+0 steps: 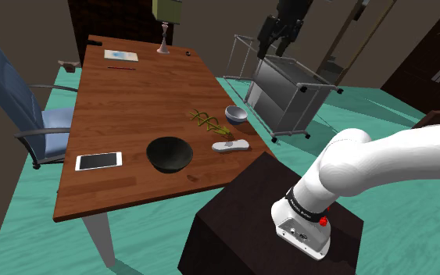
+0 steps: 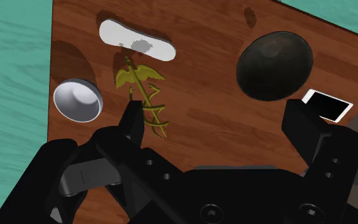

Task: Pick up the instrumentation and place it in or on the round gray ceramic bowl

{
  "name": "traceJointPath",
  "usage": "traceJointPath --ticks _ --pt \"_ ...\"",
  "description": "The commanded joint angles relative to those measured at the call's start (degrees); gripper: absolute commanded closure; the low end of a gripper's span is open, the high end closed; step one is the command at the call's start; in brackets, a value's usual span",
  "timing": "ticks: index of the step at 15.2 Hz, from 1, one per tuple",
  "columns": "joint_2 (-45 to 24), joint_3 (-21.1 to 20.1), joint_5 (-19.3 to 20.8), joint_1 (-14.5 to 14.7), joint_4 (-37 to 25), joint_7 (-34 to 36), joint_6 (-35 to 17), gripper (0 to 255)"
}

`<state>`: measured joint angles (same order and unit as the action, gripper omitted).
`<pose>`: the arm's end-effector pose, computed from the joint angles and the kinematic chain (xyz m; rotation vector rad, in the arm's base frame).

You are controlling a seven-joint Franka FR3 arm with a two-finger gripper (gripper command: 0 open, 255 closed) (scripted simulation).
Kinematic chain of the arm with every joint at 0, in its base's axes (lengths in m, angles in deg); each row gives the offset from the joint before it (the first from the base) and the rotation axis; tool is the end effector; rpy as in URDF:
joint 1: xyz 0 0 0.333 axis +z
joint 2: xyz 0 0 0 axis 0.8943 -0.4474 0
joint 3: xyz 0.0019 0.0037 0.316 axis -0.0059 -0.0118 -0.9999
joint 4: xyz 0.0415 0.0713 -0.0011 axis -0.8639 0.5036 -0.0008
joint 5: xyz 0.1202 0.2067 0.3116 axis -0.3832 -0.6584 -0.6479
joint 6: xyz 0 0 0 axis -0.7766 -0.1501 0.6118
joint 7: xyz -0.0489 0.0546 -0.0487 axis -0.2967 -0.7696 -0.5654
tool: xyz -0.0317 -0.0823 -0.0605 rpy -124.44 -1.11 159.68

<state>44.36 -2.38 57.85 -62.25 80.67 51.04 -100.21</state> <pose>0.3159 -0.0113 0.6293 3.0774 -0.2014 0.1381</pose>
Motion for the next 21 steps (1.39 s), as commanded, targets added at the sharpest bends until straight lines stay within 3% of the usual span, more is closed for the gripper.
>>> traceJointPath --ticks 1,12,21 --pt "0.0 0.0 0.0 0.0 0.0 0.0 0.0 0" --pt "0.78 11.24 6.9 2.46 19.12 -21.07 -18.14 0" --pt "-9.74 22.78 13.19 4.07 27.06 -38.89 -36.54 0"
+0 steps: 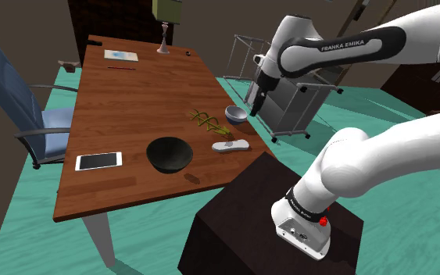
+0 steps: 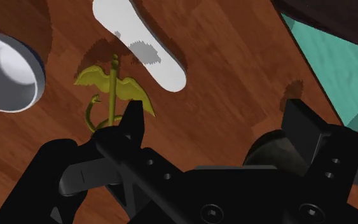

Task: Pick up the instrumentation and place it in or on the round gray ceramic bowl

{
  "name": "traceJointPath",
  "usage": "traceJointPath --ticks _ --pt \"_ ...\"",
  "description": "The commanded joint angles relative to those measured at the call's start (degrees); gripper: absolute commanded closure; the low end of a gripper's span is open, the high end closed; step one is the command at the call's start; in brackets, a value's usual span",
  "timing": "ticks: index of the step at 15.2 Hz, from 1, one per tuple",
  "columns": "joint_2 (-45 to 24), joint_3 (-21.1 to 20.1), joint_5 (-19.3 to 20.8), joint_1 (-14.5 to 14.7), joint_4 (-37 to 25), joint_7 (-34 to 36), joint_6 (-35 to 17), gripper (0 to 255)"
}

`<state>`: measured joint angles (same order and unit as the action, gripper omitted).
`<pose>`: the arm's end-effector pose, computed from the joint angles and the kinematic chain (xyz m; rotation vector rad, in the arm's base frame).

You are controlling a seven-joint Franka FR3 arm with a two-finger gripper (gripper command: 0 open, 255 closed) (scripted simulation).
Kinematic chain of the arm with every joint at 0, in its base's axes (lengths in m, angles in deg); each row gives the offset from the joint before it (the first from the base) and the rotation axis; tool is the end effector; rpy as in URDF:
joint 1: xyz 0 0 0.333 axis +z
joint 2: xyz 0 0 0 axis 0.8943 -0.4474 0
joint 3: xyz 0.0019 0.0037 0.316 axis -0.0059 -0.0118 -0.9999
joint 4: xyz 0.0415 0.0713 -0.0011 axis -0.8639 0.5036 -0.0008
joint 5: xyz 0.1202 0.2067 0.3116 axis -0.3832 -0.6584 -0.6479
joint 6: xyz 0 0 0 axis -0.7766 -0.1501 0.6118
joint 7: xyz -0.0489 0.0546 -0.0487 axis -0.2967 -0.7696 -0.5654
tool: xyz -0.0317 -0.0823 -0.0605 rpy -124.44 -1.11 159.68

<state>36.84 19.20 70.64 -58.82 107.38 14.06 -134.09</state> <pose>0.3366 -0.1131 0.3992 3.0314 0.6530 0.0747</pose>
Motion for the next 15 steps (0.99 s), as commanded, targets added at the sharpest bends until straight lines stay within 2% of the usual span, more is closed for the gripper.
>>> traceJointPath --ticks 1,6,9,11,13,14,15 --pt "-4.13 2.62 0.89 1.03 0.73 -3.98 -4.93 0" --pt "-15.81 10.09 0.93 4.34 1.06 -15.52 -16.82 0" --pt "-24.44 14.95 -2.92 8.06 0.13 -24.65 -24.08 0" --pt "-30.99 17.99 -9.12 11.35 -0.94 -33.1 -28.69 0" --pt "-38.31 19.15 -20.06 13.96 -2.53 -44.81 -32.56 0" --pt "-42.07 17.95 -26.72 13.78 -3.63 -51.5 -33.97 0" --pt "-45.58 15.49 -32.84 12.27 -4.94 -57.81 -35.05 0"
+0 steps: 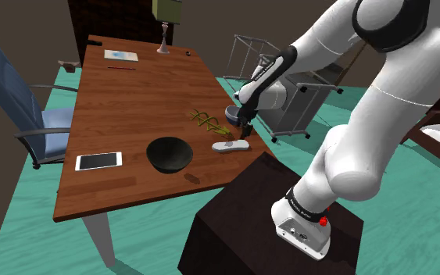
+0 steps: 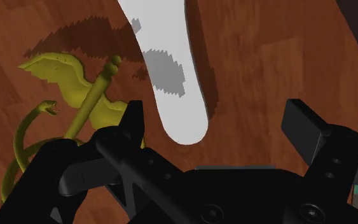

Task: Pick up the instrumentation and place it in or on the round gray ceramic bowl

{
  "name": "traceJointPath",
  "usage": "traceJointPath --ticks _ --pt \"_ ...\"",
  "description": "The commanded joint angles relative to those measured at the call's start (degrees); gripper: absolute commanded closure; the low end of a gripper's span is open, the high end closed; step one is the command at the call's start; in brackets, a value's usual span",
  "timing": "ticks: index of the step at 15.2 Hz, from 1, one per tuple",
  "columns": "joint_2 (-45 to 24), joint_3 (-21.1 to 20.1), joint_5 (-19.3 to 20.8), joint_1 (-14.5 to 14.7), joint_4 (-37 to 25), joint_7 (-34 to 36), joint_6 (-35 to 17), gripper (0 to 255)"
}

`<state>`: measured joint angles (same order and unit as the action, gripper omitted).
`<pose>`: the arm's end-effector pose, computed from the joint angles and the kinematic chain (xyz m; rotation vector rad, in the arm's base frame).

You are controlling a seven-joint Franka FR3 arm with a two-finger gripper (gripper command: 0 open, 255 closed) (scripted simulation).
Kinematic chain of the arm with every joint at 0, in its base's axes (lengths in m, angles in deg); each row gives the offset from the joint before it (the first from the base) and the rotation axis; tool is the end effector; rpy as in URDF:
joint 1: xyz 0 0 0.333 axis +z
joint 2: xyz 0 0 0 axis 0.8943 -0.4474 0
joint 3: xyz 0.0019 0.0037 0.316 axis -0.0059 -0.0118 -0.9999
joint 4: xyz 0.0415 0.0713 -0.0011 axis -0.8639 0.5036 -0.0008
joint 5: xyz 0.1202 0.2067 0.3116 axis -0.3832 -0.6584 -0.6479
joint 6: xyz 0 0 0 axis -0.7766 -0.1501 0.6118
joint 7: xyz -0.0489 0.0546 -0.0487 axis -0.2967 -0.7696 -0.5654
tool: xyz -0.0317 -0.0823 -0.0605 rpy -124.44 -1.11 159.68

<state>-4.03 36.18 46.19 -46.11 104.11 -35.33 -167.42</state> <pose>0.3846 -0.1711 0.2187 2.8293 1.3091 0.0222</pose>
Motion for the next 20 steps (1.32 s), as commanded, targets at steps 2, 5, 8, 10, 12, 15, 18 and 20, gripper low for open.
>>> traceJointPath --ticks 2,5,8,10,12,15,18,20 --pt "-10.75 -8.1 -16.99 -5.87 -4.58 -18.42 -3.54 0" --pt "-18.47 -17.02 -23.54 -14.11 -9.28 -28.8 -6.16 0" --pt "-21.4 -20.43 -25.51 -17.21 -10.79 -31.3 -7.81 0" --pt "-23.16 -22.34 -26.99 -18.84 -11.56 -32.54 -8.98 0" --pt "-24.92 -24.18 -28.31 -20.43 -12.38 -33.68 -10.13 0" --pt "-26.31 -25.59 -29.21 -21.67 -13.05 -34.5 -11.04 0" --pt "-26.31 -25.59 -29.21 -21.67 -13.05 -34.5 -11.04 0" --pt "-26.31 -25.59 -29.21 -21.67 -13.05 -34.5 -11.04 0"
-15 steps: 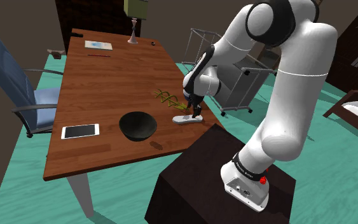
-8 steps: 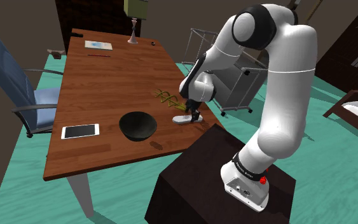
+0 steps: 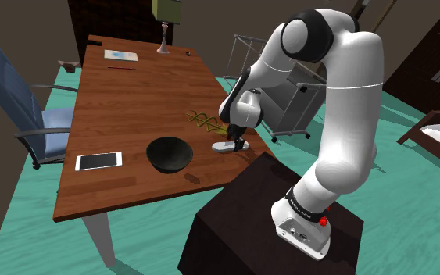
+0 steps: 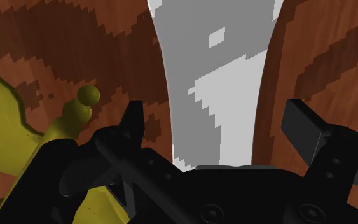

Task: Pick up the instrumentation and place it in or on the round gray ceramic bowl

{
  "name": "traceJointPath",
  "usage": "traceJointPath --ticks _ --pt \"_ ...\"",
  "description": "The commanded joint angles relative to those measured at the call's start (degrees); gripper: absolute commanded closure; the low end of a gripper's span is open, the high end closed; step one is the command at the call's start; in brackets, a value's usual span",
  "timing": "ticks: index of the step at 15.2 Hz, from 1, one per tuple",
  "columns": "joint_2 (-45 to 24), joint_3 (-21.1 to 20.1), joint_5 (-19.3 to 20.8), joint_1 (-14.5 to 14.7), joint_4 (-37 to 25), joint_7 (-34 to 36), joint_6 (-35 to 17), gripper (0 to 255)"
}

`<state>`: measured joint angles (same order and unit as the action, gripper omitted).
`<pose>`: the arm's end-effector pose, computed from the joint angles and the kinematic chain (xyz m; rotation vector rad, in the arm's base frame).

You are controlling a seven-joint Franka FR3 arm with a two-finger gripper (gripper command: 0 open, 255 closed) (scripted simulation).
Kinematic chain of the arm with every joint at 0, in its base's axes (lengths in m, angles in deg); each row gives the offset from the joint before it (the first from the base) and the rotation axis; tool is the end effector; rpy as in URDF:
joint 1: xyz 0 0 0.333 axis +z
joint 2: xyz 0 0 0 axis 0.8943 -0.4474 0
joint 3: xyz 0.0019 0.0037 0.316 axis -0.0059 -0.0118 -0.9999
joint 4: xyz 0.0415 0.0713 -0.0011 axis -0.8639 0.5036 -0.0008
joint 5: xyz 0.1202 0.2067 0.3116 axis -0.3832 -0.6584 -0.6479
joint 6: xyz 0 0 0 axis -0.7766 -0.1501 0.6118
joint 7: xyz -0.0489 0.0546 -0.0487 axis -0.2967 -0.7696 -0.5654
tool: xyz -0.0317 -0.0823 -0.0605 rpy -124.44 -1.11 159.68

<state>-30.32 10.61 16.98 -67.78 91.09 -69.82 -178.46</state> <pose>0.4111 -0.1961 0.0959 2.6915 1.5769 0.0009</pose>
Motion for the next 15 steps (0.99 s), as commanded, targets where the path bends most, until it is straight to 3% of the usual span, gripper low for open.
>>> traceJointPath --ticks 1,2,11,15 --pt "-0.01 -0.02 0.0 0.0 -0.03 -0.01 -0.01 0" --pt "-0.02 -0.02 0.0 -0.01 -0.04 -0.01 -0.01 255" --pt "-0.01 -0.02 0.0 0.0 -0.03 -0.01 -0.01 255" --pt "3.47 3.67 2.5 3.17 1.55 2.17 2.36 255"
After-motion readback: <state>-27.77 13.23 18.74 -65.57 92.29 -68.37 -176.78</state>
